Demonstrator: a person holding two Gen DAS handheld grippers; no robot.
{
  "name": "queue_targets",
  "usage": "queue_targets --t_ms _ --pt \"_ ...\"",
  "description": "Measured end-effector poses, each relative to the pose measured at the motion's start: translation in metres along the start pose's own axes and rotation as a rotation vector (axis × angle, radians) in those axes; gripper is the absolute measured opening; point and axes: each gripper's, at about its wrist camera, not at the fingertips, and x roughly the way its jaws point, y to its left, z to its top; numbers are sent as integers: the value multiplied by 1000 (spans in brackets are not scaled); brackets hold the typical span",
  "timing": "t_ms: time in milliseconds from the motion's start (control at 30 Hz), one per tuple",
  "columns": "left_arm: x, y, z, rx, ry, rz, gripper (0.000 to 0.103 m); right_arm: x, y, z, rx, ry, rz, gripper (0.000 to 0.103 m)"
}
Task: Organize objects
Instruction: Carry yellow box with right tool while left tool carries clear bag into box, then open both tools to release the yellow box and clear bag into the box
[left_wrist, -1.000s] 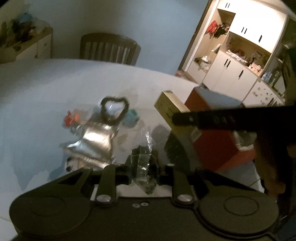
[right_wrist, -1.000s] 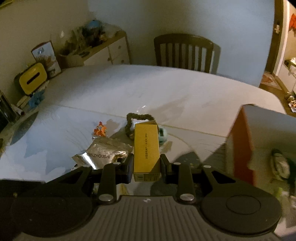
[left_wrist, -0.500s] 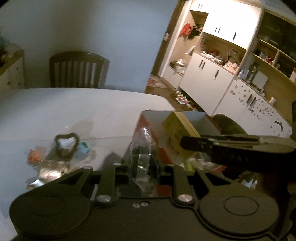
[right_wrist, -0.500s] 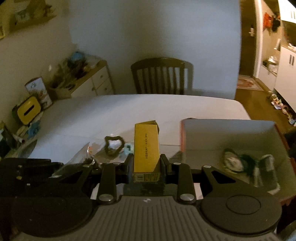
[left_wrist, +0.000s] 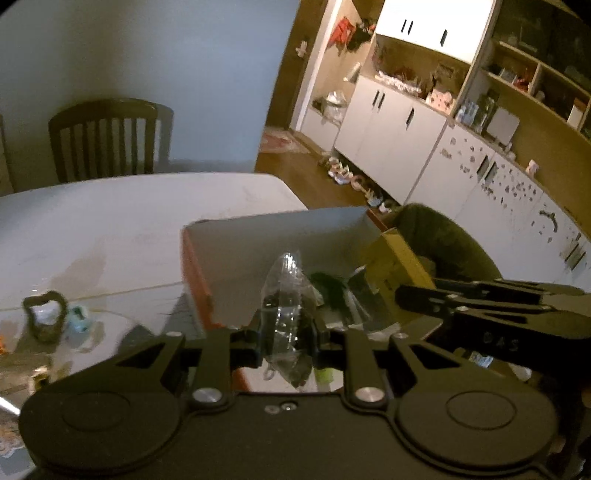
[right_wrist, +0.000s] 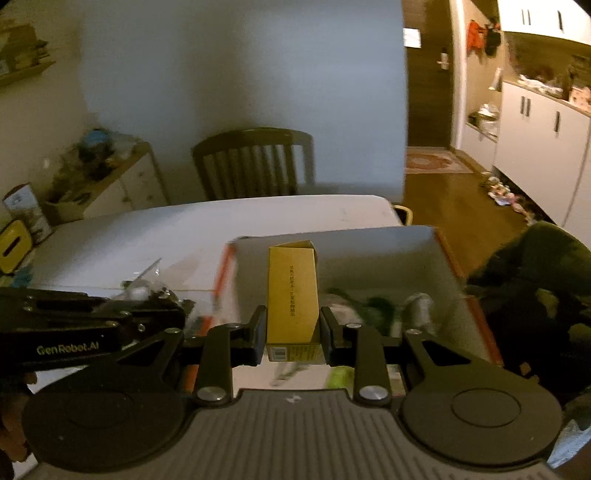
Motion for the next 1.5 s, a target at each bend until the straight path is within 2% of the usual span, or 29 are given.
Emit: queue_targets --t_ms 367,600,867,1200,1500 --pt "82 -24 15 -14 138 52 21 30 -65 -5 40 55 -64 29" --pt "125 -24 27 -6 215 133 21 65 -80 -11 11 125 -64 29" --pt "161 -16 30 7 301 231 21 99 -81 -16 -31 207 -22 29" --pt "190 -9 28 3 409 239 21 133 -82 -22 -59 334 -5 29" --pt "205 -1 29 -19 484 230 24 142 -82 -22 -59 377 15 29"
